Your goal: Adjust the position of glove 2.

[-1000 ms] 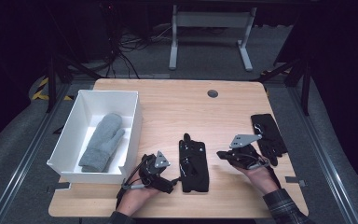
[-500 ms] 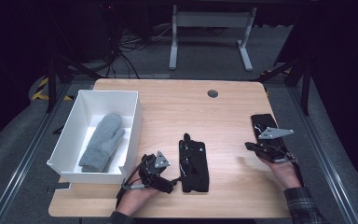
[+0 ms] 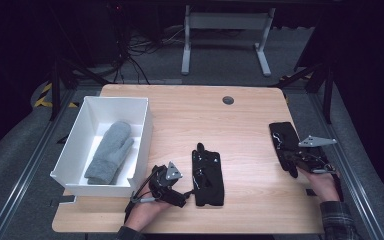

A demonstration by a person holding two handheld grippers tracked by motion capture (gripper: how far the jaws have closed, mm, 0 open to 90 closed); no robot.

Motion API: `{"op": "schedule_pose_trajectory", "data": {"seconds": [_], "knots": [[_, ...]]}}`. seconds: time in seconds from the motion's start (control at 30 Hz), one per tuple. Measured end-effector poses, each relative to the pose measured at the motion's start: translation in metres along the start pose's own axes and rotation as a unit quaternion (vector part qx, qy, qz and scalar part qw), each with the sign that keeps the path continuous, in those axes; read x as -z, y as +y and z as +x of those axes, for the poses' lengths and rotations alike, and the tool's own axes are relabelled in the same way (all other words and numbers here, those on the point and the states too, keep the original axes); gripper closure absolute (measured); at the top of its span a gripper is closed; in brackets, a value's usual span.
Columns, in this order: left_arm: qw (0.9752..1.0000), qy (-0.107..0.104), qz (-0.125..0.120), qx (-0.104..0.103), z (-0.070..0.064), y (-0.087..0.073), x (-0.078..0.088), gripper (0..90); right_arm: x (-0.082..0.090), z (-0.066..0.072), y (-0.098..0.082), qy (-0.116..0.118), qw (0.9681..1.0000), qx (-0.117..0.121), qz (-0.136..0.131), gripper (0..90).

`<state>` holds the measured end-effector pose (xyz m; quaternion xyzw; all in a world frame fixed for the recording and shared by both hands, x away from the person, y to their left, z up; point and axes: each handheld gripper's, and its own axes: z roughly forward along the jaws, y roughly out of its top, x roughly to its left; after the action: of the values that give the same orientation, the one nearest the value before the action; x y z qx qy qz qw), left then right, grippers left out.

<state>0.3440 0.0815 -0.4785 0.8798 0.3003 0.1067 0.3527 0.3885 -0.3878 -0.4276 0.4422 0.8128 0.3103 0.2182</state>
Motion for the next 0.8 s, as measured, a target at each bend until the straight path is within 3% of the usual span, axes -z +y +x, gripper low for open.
{"op": "schedule_pose_trajectory", "data": {"seconds": [0.17,0.3,0.37,0.53,0.8], "knots": [[1.0,0.0,0.0,0.0,0.0,0.0,0.0,0.1,-0.003,-0.006,-0.005,-0.008,0.9998,-0.007,0.017,90.0],[1.0,0.001,0.0,-0.001,0.0,0.0,0.0,0.1,-0.011,-0.007,-0.008,0.0,0.9992,-0.008,0.04,90.0],[1.0,0.001,0.0,-0.001,0.0,0.0,0.0,0.1,-0.012,-0.006,-0.008,0.004,0.9992,-0.011,0.038,90.0],[1.0,0.0,0.0,0.0,0.0,0.0,0.0,0.1,-0.015,0.004,-0.004,0.022,0.9991,0.002,0.037,90.0],[1.0,0.0,0.0,0.0,0.0,0.0,0.0,0.1,-0.023,0.031,0.008,0.059,0.9969,0.036,0.04,90.0]]}}
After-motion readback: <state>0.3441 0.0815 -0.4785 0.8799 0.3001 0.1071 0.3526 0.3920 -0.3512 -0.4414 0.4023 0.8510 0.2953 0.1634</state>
